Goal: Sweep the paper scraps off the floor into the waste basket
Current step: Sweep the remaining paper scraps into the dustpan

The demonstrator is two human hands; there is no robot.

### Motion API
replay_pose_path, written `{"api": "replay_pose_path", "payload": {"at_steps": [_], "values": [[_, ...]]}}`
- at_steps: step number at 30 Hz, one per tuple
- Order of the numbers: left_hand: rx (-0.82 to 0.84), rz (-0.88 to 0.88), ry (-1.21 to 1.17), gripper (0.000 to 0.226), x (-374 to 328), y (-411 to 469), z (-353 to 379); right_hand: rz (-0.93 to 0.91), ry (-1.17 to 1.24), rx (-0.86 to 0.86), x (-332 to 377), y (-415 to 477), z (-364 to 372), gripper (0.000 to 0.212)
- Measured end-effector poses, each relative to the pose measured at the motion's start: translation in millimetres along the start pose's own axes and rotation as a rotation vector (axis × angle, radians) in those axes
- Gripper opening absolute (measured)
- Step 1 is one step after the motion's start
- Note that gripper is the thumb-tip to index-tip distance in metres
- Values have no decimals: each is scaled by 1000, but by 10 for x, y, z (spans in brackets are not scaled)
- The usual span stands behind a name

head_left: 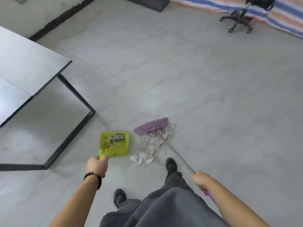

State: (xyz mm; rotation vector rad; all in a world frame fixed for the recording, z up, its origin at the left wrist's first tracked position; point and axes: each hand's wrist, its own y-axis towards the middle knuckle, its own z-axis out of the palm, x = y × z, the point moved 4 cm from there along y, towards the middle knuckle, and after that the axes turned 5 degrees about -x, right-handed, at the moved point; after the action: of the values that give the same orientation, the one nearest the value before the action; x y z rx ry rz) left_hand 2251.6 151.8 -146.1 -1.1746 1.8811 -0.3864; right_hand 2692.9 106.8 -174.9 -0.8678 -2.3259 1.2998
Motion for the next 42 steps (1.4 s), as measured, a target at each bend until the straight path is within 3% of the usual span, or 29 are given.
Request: {"api": "replay_pose_path", "payload": {"at_steps": [3, 9, 14, 21, 27, 32, 38, 42], "values": [[75, 89, 77, 26, 69, 109, -210, 57, 288, 13, 131, -485, 369, 22], [121, 249, 212, 23, 281, 127, -731, 52, 545, -92, 412, -1129, 962, 25], [94, 225, 250, 50, 567, 197, -1107, -3, 517, -237, 881, -1142, 1070, 32], [94, 259, 364, 15, 1148, -120, -1516, 12, 411, -191, 1207, -640, 1279, 35], [111, 351, 542, 26, 1572, -322, -1713, 34, 149, -19, 711, -927, 2102, 35], [156, 397, 580, 24, 1757, -364, -1761, 121, 355, 62, 146, -1248, 2624, 47], [272, 437, 644, 16, 1693, -382, -1655, 24, 602, -68, 90, -1527, 2574, 26], [350, 490, 699, 16, 1512, -283, -1605, 15, 725, -102, 180, -1911, 2657, 25]]}}
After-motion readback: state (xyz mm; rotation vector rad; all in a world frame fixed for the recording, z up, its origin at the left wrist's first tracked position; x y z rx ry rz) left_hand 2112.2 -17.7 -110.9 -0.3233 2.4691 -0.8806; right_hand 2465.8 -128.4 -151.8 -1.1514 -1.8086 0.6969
